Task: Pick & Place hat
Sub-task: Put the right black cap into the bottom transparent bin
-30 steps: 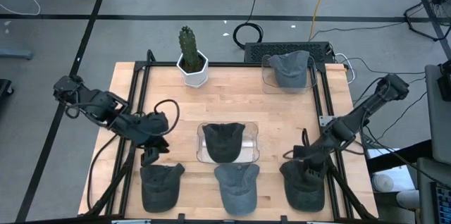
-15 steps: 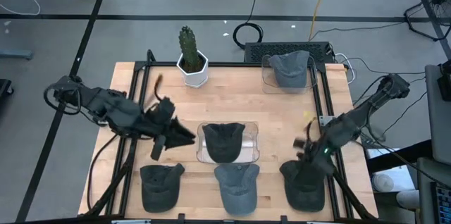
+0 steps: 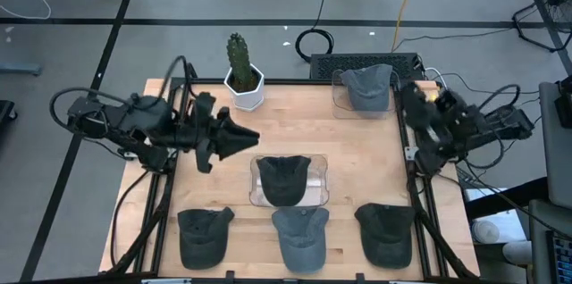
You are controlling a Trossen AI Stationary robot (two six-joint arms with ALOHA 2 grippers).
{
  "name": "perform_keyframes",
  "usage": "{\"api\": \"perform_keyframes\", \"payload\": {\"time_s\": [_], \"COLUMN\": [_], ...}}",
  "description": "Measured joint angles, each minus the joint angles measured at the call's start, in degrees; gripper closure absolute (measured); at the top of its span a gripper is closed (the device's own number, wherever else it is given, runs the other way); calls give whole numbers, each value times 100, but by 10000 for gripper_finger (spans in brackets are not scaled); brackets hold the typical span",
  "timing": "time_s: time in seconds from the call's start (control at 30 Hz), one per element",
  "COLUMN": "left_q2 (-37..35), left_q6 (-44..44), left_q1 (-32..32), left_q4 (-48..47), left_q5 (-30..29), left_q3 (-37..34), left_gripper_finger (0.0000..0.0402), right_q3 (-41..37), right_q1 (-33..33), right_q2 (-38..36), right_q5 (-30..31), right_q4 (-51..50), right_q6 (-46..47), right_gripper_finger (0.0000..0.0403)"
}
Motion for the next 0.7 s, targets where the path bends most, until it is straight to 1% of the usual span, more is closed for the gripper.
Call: {"api": "perform_keyframes", "payload": {"time_s": [0.03,0.1,0.13,0.2,0.27,0.3,0.33,0.4,0.43,0.5,0.57,0.63,0.67,0.7], "left_q2": [-2,-61,-99,-179,-253,-257,-280,-295,-300,-308,-294,-287,-279,-275], "left_q6": [0,77,125,253,397,428,427,432,451,509,534,517,512,522], "left_q1": [31,67,98,171,216,231,248,230,215,208,216,261,285,307], "left_q4": [152,425,556,754,690,648,579,402,347,235,232,228,228,230], "left_q5": [2,67,126,153,152,151,151,155,159,157,155,157,172,199], "left_q3": [0,-2,-2,2,2,2,2,0,0,0,0,0,0,0], "left_gripper_finger": [289,289,289,289,289,289,289,289,289,289,289,289,289,289], "right_q3": [226,987,1495,2781,4118,4789,5372,6234,6469,6547,6373,6179,6100,6032], "right_q1": [-133,-301,-359,-478,-647,-762,-881,-1036,-1041,-1040,-1079,-1129,-1151,-1161], "right_q2": [28,109,204,537,1058,1360,1683,2264,2477,2794,2947,3110,3169,3233], "right_q5": [25,51,128,360,528,442,162,-387,-615,-761,-544,-333,-385,-598], "right_q4": [-395,-1891,-2897,-5300,-7837,-9133,-10184,-11613,-11939,-11618,-10775,-10313,-10422,-10724], "right_q6": [-183,-282,-284,-207,199,433,572,409,274,141,87,105,95,88], "right_gripper_finger": [329,321,318,311,305,303,300,294,292,291,293,297,297,297]}}
